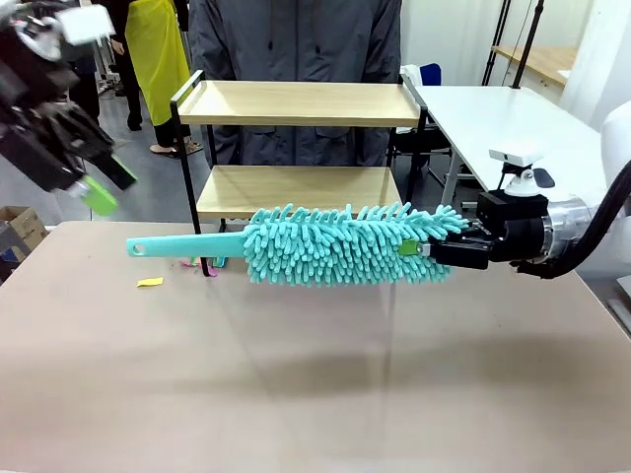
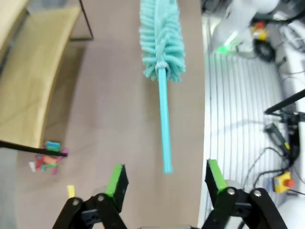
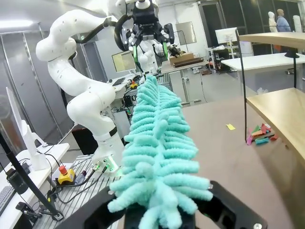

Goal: Clean the shelf.
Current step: Hand the Duster back to the human.

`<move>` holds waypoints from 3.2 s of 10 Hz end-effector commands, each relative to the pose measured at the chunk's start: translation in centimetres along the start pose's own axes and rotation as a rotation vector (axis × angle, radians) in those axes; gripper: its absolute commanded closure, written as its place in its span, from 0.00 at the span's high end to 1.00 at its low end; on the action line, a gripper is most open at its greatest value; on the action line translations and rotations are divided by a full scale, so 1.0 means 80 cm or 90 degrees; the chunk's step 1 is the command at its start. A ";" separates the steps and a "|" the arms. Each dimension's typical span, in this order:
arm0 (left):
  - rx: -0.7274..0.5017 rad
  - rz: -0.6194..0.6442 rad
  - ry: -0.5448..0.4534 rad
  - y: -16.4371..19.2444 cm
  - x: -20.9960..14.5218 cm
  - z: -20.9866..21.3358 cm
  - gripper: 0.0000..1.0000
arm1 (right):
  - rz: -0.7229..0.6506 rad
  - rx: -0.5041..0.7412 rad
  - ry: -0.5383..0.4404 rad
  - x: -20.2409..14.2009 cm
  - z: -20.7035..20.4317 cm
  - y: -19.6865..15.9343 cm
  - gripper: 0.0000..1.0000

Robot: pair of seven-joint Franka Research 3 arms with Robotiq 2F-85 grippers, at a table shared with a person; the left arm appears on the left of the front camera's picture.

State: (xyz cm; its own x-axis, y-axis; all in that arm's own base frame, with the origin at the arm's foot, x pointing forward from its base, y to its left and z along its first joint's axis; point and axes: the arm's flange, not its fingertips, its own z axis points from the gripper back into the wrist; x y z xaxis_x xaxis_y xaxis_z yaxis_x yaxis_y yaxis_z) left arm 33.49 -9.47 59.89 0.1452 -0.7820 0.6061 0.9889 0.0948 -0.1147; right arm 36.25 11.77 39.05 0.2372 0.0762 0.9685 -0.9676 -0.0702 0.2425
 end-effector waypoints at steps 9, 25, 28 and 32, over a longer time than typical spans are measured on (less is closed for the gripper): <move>-0.028 -0.033 -0.138 0.022 -0.091 0.046 1.00 | 0.071 -0.067 -0.048 0.082 0.020 0.025 0.17; -0.028 -0.033 -0.138 0.022 -0.091 0.046 1.00 | 0.163 -0.903 -0.100 0.101 0.298 -0.007 0.17; -0.028 -0.033 -0.138 0.022 -0.091 0.046 1.00 | 0.109 -0.876 -0.086 0.023 0.297 -0.006 0.17; -0.028 -0.033 -0.138 0.022 -0.091 0.046 1.00 | 0.053 -0.863 -0.070 0.008 0.303 -0.013 0.17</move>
State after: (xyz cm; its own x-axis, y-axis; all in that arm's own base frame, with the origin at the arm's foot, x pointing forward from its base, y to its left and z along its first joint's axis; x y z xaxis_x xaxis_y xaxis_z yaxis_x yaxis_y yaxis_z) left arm 34.34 -1.18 57.88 0.1095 -0.6537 0.7488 0.9930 0.0382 -0.1119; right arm 39.59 -12.40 40.05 0.1312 0.0292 0.9909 -0.2933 0.9560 0.0106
